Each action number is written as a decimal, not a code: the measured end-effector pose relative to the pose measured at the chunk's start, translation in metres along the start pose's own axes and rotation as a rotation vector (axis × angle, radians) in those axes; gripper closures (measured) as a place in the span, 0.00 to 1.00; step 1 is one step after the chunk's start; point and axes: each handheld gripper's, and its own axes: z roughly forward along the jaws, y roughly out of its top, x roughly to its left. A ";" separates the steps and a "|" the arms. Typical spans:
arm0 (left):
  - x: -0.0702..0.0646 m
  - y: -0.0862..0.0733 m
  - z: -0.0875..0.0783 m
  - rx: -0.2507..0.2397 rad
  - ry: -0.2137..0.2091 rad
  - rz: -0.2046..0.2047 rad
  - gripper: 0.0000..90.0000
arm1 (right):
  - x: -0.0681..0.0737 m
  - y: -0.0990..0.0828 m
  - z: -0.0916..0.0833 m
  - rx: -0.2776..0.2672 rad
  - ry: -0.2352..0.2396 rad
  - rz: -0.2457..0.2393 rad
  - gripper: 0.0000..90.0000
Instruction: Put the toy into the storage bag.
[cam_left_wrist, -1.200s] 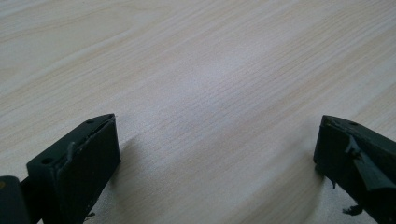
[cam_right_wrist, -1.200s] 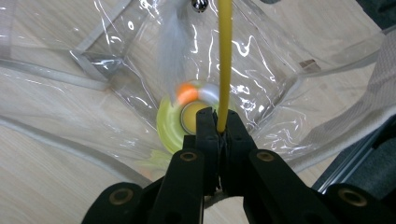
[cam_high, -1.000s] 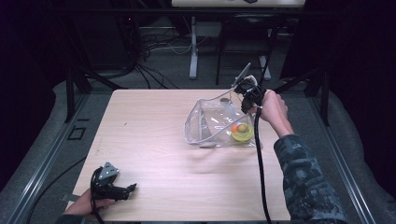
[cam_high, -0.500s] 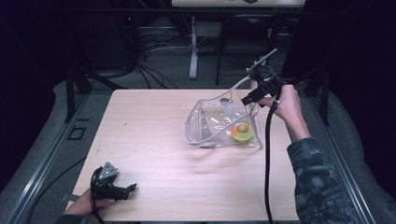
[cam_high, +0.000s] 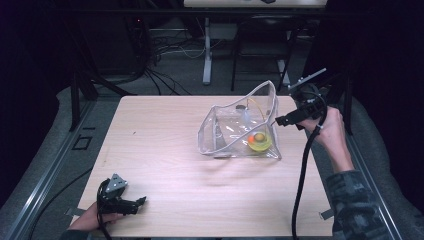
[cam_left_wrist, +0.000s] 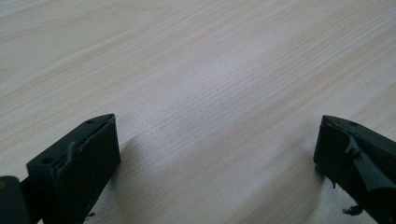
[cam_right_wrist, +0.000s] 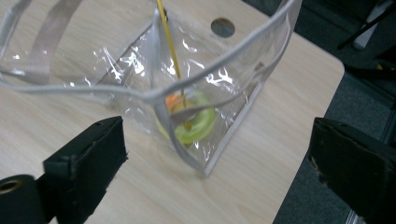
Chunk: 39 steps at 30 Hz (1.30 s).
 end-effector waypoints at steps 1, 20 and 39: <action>0.000 0.000 0.000 0.000 0.000 0.000 0.00 | 0.000 0.000 0.000 0.000 0.000 0.000 0.03; 0.000 0.000 0.000 0.000 0.000 0.001 0.00 | -0.009 -0.109 0.056 0.104 0.010 0.106 0.00; 0.000 0.000 0.000 -0.001 0.000 0.001 0.00 | -0.005 -0.186 0.095 0.117 0.013 0.173 0.00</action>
